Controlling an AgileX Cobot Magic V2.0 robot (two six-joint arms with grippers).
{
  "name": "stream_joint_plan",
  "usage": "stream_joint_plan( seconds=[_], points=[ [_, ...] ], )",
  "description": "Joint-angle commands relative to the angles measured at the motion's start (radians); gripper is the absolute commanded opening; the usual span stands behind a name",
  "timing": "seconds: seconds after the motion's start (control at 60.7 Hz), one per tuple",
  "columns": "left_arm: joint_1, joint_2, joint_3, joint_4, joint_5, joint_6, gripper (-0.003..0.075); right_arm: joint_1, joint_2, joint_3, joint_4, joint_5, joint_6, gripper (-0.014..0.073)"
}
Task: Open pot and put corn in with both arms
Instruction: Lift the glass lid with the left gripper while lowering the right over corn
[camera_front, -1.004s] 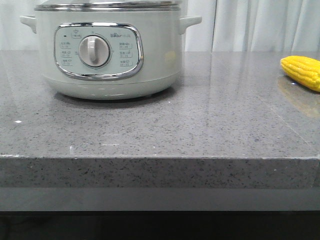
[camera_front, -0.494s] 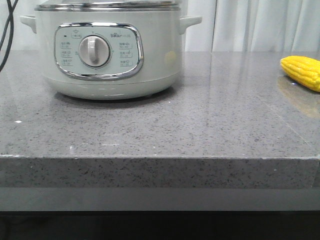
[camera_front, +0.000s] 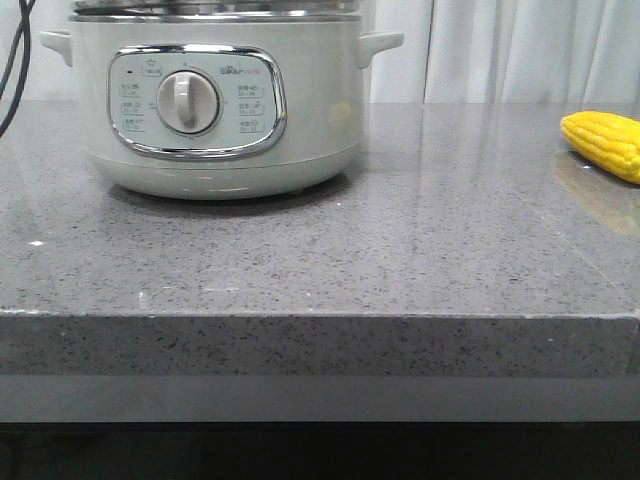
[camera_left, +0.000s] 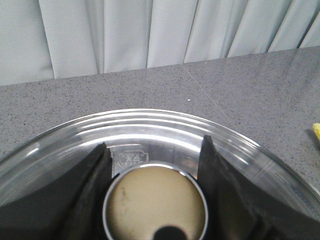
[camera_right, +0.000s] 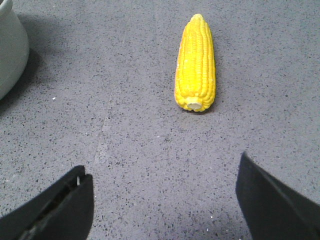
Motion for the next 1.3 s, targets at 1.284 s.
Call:
stream_joint_plan(
  seconds=[1.284],
  points=[
    [0.000, -1.009, 0.534, 0.074, 0.246, -0.007, 0.0220, -0.006, -0.001, -0.036, -0.011, -0.090, -0.007, 0.0596]
  ],
)
